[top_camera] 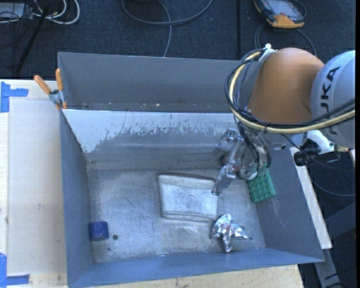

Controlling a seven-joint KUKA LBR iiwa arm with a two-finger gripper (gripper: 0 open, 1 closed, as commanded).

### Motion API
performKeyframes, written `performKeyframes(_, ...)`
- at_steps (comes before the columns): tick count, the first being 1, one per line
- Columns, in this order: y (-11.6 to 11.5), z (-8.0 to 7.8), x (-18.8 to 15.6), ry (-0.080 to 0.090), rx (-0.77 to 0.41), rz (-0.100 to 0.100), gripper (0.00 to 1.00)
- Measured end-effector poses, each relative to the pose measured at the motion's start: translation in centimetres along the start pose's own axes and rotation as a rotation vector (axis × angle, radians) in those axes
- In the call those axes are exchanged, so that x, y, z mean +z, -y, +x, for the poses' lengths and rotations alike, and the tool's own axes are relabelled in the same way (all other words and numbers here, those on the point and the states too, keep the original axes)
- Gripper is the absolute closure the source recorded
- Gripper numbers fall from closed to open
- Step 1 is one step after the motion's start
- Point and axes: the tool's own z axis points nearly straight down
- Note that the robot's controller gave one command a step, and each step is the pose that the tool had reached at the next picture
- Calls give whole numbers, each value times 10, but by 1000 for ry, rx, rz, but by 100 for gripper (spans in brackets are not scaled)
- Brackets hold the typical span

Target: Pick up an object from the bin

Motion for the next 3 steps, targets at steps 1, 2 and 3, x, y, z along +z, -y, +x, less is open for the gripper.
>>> performKeyframes(1,-28,59,121,31,230,-8,0)
performKeyframes(2,-29,60,120,27,230,-10,100)
performKeyframes(3,-41,60,-3,6,187,-3,100)
